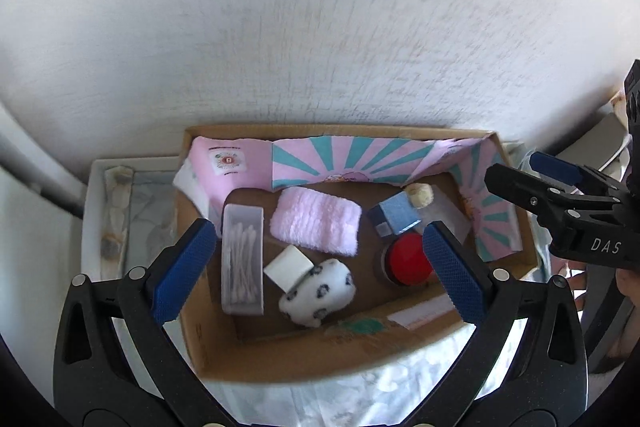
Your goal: Organize objects
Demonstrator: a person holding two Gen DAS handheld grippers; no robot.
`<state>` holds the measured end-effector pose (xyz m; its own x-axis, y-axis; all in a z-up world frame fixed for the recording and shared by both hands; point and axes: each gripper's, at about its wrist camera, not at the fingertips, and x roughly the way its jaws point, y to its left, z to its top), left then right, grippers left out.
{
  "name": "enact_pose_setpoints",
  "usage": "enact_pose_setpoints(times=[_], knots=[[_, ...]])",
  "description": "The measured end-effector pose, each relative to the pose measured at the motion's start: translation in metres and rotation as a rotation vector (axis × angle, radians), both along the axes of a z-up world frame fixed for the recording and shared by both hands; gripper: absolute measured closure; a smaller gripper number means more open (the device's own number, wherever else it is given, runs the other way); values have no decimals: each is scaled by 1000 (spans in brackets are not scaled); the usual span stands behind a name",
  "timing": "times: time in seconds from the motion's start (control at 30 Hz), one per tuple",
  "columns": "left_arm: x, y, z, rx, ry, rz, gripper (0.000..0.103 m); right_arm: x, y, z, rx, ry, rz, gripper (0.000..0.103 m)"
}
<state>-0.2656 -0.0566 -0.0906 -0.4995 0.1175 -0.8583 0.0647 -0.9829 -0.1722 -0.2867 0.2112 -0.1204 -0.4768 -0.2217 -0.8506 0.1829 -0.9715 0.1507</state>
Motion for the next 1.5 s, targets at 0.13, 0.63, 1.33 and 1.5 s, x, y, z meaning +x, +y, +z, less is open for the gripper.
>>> enact_pose_setpoints(times=[0.13,0.63,1.33,1.5], knots=[[26,6,29,-24,55,42,0,23,0,20,-18,37,10,2],[154,31,82,-91,179,170,0,139,14,63,37,160,-4,2],[204,50,68,-114,193,184,0,193,27,50,81,206,-46,2],[206,49,70,-120,198,186,0,193,27,50,78,204,-52,2]])
